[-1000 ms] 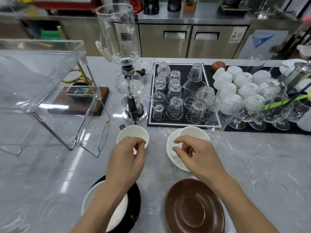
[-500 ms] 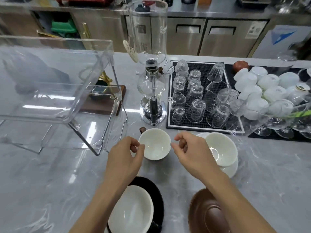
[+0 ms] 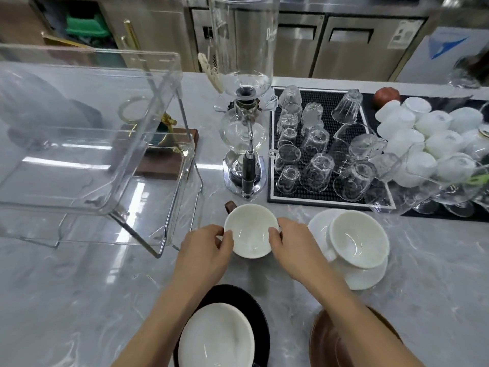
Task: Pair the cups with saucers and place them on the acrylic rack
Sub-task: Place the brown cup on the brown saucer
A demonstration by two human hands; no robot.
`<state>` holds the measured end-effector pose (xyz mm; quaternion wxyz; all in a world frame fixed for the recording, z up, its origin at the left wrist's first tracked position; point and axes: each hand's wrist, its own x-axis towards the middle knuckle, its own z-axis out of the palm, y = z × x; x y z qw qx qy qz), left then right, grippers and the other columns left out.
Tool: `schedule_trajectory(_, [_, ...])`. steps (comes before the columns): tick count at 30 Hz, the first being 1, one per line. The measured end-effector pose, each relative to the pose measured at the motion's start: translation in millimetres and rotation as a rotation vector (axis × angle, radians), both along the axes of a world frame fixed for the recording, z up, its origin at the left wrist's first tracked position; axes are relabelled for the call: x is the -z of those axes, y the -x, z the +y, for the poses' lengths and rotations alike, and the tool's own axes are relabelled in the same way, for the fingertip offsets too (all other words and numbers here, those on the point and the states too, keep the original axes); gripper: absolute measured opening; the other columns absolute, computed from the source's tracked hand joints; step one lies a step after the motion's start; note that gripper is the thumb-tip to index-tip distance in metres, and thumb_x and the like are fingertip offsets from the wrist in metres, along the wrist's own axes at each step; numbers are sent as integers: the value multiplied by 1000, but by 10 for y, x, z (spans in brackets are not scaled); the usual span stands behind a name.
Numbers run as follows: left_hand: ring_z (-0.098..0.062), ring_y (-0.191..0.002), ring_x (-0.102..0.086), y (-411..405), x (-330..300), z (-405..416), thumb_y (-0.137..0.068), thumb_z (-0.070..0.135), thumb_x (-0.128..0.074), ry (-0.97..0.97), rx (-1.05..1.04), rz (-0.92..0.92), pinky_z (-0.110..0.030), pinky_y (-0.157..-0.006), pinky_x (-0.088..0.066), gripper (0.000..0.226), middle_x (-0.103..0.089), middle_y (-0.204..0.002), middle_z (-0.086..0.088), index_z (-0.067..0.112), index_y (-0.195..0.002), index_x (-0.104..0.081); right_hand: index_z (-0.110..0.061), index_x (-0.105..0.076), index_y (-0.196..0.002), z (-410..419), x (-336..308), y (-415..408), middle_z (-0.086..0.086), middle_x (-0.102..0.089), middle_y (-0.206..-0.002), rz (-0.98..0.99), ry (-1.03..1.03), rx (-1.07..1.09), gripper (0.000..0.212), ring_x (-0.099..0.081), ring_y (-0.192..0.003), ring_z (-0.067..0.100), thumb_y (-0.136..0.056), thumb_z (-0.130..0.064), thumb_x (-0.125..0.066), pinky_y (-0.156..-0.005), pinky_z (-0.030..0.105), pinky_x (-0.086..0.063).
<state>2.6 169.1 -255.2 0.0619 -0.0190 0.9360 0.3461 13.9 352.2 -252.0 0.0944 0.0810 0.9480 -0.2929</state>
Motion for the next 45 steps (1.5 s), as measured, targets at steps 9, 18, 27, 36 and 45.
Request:
schedule_trajectory(9, [-33,-65,-60,-36,-182,66,-90,20,-60,-6,-28,92,-42,-57,-44,28,-66,-60,-12,0,-71,-62,-11,-41,-79,-80,-143,-45,14,-57,-74,92,-38,32,17,-44,-68,29,-96,-15,-42,-60,32,-26])
schedule_trajectory(18, [-20,-65,-65,-378,-492,149,-87,23,-62,-61,-20,173,-37,-62,-51,21,-70,-61,1,12,-70,-64,-6,-48,-76,63,-461,-477,18,-65,-69,178,65,77,24,-64,-65,38,-95,-19,-44,-63,46,-54])
schedule_trajectory(27, [-19,-59,-63,-799,-584,472,-83,26,-60,-102,120,161,-37,-58,-50,21,-70,-56,0,15,-65,-57,-18,-37,-59,486,-513,-1078,1,-45,-46,260,88,187,35,-58,-53,15,-91,-17,-51,-54,35,-45])
schedule_trajectory(36, [-24,-61,-68,-1267,-478,860,-80,31,-56,-160,227,85,-46,-61,-52,26,-68,-55,-6,10,-66,-55,-19,-60,-73,906,-410,-1731,-6,-47,-49,212,142,219,24,-42,-44,10,-92,-25,-48,-45,21,-34])
schedule_trajectory(45, [-8,-45,-44,-1673,-265,1013,-81,34,-57,-146,268,16,-21,-44,-31,27,-53,-45,5,19,-61,-50,-35,-65,-87,1110,-292,-2147,-11,-59,-54,104,163,205,20,-56,-46,9,-95,-27,-49,-50,31,-50])
